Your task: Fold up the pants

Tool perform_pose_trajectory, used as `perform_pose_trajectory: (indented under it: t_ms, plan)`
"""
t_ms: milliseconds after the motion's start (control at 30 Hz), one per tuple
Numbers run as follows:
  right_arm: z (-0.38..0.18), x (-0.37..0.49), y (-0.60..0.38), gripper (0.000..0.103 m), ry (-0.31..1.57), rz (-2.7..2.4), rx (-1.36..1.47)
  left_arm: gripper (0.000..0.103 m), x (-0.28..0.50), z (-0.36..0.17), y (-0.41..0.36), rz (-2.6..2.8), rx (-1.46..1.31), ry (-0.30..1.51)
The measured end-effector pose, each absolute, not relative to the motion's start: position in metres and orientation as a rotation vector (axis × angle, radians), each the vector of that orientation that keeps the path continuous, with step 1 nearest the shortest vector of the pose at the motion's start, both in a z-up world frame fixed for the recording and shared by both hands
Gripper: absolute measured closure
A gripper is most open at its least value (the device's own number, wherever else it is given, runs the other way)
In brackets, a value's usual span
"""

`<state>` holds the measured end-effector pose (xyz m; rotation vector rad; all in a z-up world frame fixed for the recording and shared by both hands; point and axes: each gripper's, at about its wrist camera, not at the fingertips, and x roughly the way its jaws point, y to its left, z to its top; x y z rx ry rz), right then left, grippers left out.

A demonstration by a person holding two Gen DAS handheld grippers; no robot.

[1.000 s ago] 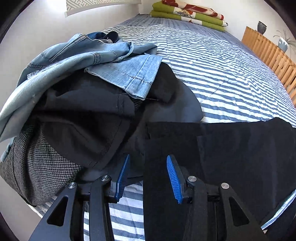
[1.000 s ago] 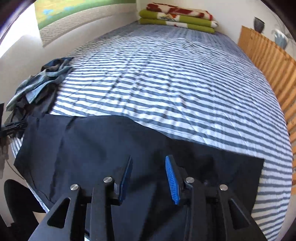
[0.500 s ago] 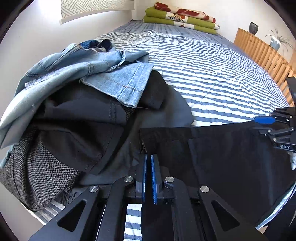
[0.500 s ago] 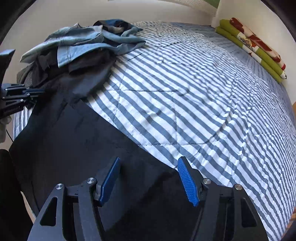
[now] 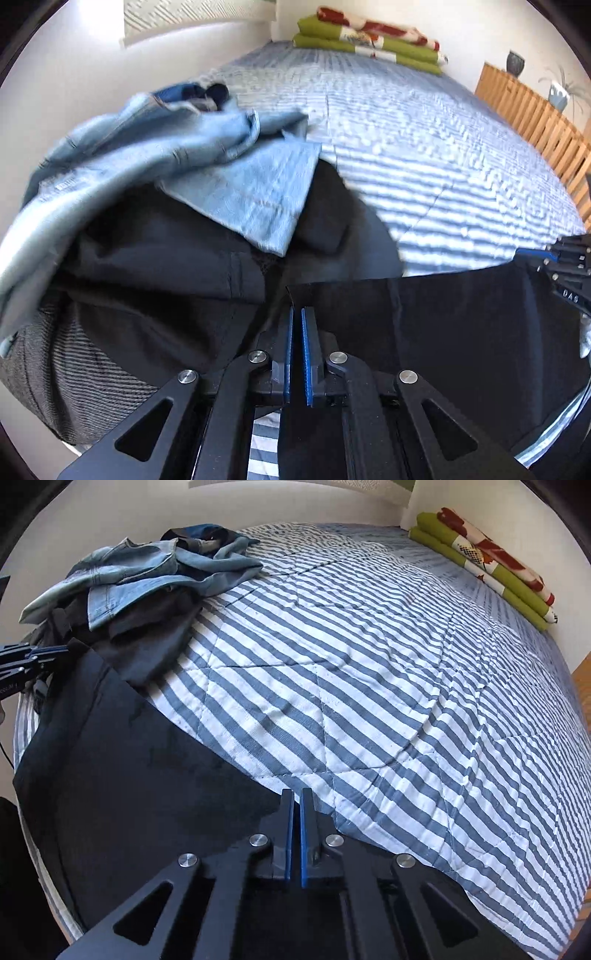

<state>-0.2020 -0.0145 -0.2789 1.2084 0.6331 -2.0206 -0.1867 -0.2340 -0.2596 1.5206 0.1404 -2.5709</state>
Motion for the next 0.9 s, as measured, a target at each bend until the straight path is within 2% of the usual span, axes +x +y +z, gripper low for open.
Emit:
perform_pose_trajectory:
  t_ms: [100,167,200,367,433,567,700,900]
  plan:
    - [-0.292,-0.202,-0.021,0.099,0.688,-1.989,1.239,0.092,-0.185,-0.262,-0.235,-2.526,1.541,0.103]
    - [-0.29,-0.203,-0.015,0.092,0.683,-1.995,1.261,0.083,-0.177,-0.252,-0.236,-2.535,1.506,0.131]
    - [-0.283,-0.203,-0.007,0.09,0.648,-2.011,1.263,0.082,-0.171,-0.245,-0.234,-2.548,1.484,0.14]
    - [-0.217,-0.191,0.091,0.063,0.389,-2.15,1.2,0.082,-0.151,-0.216,-0.192,-2.687,1.457,0.124]
    - [-0.197,-0.181,0.15,0.057,0.295,-2.258,1.188,0.081,-0.15,-0.211,-0.159,-2.766,1.491,0.119]
    - [-0.18,-0.162,0.28,0.056,0.094,-2.468,1.265,0.081,-0.156,-0.214,-0.076,-2.922,1.597,0.09]
    - [-0.195,-0.138,0.386,0.056,-0.072,-2.589,1.427,0.081,-0.168,-0.231,0.025,-3.034,1.739,-0.017]
    - [-0.239,-0.113,0.448,0.056,-0.281,-2.52,1.61,0.081,-0.172,-0.25,0.158,-3.156,1.891,-0.251]
